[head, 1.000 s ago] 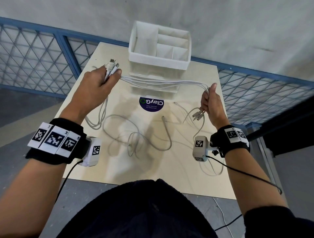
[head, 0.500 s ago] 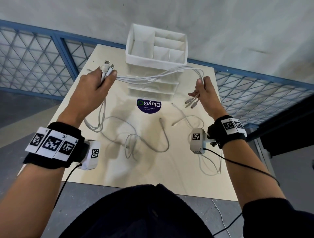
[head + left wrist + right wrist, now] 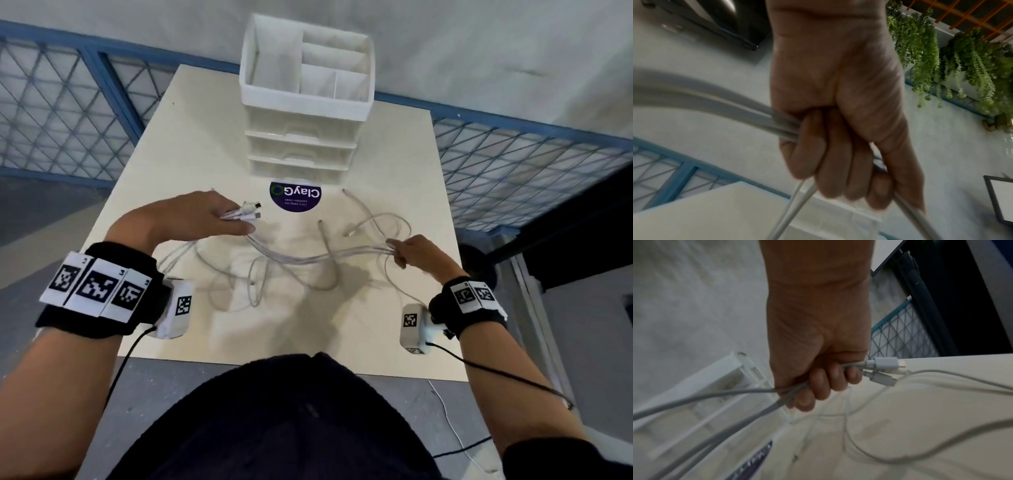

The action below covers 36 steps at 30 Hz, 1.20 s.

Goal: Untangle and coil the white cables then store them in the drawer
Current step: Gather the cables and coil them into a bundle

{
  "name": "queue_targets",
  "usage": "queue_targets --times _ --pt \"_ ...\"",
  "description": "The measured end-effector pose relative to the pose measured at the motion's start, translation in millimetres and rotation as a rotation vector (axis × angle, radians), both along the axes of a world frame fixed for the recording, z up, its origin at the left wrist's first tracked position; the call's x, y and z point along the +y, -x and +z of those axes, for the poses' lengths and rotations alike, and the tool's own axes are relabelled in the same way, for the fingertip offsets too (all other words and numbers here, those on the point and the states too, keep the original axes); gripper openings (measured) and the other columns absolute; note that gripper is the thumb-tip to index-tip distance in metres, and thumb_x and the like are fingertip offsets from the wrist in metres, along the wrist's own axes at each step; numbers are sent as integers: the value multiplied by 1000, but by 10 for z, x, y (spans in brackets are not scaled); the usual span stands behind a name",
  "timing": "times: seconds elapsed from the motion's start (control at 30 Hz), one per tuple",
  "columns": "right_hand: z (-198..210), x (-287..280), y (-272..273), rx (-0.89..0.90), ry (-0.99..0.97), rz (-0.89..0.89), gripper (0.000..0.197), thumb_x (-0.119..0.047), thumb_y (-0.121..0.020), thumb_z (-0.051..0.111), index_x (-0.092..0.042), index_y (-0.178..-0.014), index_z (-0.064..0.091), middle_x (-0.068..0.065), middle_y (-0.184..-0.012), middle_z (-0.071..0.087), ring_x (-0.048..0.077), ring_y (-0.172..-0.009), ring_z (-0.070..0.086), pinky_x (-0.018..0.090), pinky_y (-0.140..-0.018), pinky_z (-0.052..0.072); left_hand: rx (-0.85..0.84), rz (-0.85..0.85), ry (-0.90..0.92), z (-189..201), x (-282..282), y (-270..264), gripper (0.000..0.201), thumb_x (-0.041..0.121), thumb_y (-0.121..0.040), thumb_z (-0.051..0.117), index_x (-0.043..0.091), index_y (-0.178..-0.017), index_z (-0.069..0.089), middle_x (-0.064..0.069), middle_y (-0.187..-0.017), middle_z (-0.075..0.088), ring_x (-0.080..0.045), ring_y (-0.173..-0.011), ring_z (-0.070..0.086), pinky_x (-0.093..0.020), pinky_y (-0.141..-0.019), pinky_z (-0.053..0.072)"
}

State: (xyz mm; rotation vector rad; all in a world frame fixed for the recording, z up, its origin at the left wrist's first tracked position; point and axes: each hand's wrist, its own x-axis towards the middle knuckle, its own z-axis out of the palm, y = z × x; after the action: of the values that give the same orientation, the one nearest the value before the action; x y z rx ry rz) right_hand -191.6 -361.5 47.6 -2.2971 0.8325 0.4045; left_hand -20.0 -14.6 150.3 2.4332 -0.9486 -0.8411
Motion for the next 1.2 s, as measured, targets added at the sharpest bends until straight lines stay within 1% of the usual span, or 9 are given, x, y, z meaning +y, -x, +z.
queue_targets --times 0.1,0.23,0.37,0.47,0.53,0.73,0.87,1.0,1.2 --pt "-256 -1 188 170 -55 125 35 -31 -91 54 -5 -74 70 3 -55 56 5 -37 43 20 -51 36 115 -125 -109 -117 -99 71 54 68 -65 57 21 -53 32 1 -58 27 -15 -56 27 -32 -58 21" --pt "-362 101 210 196 14 171 29 -34 -86 63 -10 -69 60 -1 -62 60 16 -61 55 27 -63 39 82 -155 -216 -284 -249 199 46 44 -86 60 16 -58 35 1 -58 35 -15 -55 34 -31 -55 24" --pt "-422 167 -98 -105 109 113 13 -14 -80 70 -7 -88 63 11 -88 59 19 -74 54 28 -72 45 118 -175 -260 -359 -297 269 45 46 -87 56 16 -60 37 0 -61 41 -16 -60 40 -32 -59 26" --pt "-509 217 -402 -239 130 178 36 3 -81 60 -8 -115 60 14 -115 51 23 -87 56 20 -78 46 151 -161 -251 -350 -308 317 44 47 -88 55 17 -60 38 1 -62 42 -17 -62 42 -31 -58 27" --pt "-635 235 -569 -180 157 284 53 11 -79 52 -12 -127 55 15 -133 48 32 -117 50 35 -99 41 156 -154 -232 -347 -311 338 44 47 -88 55 17 -61 38 1 -62 41 -16 -62 42 -31 -58 27" --pt "-690 358 -847 -232 126 258 10 7 -77 59 2 -81 66 12 -83 50 28 -79 53 31 -72 41 159 -139 -157 -354 -336 337 45 46 -90 53 16 -61 36 2 -60 40 -14 -57 40 -31 -59 28" --pt "-372 392 -1059 -464 36 221 5 -4 -78 65 -8 -81 66 0 -78 62 24 -77 56 33 -76 43 143 -128 -93 -352 -371 312 38 44 -91 51 22 -62 40 4 -62 46 -10 -59 45 -27 -59 32" --pt "359 476 -1260 -629 -162 159 8 -4 -80 66 -7 -87 65 -5 -74 65 -6 -66 59 11 -70 44 106 -42 57 -317 -445 273 37 46 -92 47 13 -78 40 3 -66 45 -13 -61 43 -28 -59 31" --pt "1177 780 -1175 -631 -470 364 8 -3 -87 61 -3 -95 60 2 -73 63 13 -68 58 15 -64 46 236 180 493 -231 -602 192 31 32 -99 34 5 -92 48 9 -58 36 -4 -44 35 -13 -44 30"
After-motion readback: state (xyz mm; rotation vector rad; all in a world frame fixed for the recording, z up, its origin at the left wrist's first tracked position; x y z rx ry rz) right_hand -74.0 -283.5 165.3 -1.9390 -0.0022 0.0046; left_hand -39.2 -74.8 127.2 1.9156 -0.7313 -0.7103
